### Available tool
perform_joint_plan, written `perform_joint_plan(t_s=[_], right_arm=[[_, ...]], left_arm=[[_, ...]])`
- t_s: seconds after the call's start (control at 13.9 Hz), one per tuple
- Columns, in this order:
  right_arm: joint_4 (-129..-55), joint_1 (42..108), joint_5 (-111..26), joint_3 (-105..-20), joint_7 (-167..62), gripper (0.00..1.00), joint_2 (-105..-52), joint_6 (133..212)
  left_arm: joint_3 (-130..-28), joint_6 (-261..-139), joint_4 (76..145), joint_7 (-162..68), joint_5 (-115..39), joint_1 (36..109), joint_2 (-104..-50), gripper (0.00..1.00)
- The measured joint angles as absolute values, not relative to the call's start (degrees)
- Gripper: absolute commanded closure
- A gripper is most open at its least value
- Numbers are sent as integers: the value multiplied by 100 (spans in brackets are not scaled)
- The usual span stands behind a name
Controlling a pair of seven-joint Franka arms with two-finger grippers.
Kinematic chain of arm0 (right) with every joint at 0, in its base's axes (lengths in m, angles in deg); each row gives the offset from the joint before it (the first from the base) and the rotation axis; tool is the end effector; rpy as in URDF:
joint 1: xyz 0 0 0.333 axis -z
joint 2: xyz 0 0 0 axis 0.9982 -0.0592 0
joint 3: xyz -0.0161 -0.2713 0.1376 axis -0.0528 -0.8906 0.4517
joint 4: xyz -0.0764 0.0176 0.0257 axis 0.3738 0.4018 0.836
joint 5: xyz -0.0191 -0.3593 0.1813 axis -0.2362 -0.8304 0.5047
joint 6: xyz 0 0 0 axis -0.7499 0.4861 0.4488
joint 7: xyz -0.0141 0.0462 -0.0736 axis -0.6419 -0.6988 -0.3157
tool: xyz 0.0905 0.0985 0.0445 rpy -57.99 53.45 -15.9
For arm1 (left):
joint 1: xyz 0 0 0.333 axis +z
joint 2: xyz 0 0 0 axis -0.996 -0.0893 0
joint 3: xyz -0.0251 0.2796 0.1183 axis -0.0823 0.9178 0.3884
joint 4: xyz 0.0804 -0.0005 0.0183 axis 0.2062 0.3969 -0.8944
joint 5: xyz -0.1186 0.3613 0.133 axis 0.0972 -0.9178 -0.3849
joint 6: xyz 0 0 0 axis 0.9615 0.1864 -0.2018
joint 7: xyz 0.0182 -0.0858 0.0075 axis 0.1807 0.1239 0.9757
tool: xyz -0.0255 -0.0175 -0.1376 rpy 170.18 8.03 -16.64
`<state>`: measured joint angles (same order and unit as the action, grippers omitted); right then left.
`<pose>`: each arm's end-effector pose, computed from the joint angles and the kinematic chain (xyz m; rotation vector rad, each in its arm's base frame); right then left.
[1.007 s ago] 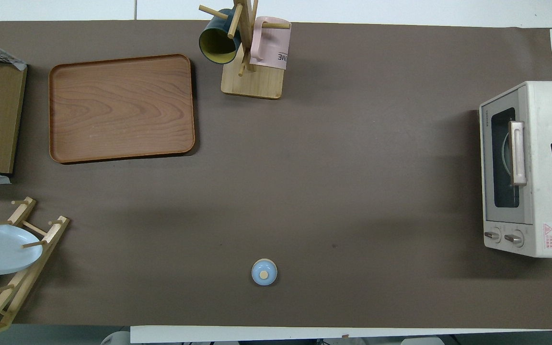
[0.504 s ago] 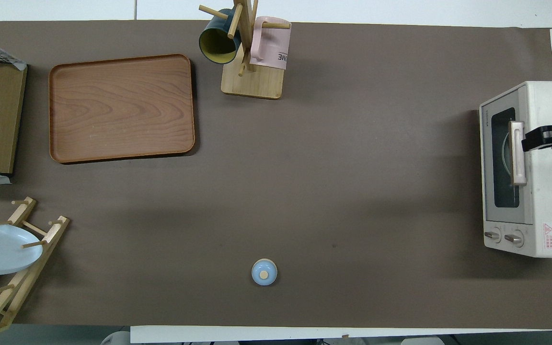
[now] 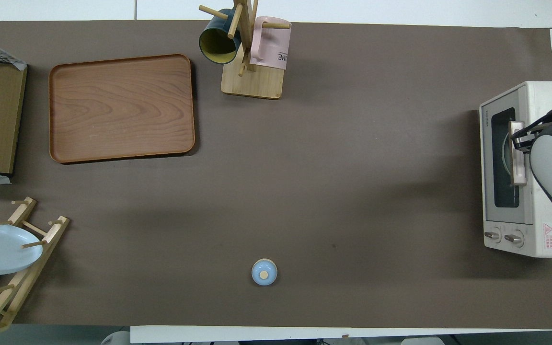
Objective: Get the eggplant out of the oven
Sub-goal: 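Pull the toaster oven door open with the right gripper, then reach into the oven and grasp the green plate with the right gripper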
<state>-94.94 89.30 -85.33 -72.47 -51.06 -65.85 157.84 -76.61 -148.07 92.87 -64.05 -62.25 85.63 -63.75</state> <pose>0.5640 -0.0802 0.4348 2.9380 0.1816 -0.2020 0.5385 -0.0004 0.5895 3.1261 -0.0357 -0.0647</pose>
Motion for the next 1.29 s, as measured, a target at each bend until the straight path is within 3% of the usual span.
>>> perform_joint_plan(t_s=[0.36,0.58,0.79,1.08,1.29], right_arm=[[-9518,8900,-8584,-7235,-5106,100,-6714,15905],[-9567,8513,-8574,-7224,-5431,100,-6814,16113],[-9672,8122,-8320,-7155,-5953,100,-7234,16732],[-9701,8073,-7804,-7090,-6115,100,-7947,17319],[-9796,8058,-7785,-7069,-6324,99,-8136,17612]], left_arm=[[-7661,-14802,9287,-6405,-6225,8564,-6375,0],[-7661,-14798,9287,-6405,-6225,8564,-6375,0],[-7661,-14798,9287,-6405,-6225,8564,-6375,0],[-7661,-14795,9287,-6405,-6225,8564,-6375,0],[-7661,-14794,9287,-6405,-6225,8564,-6375,0]])
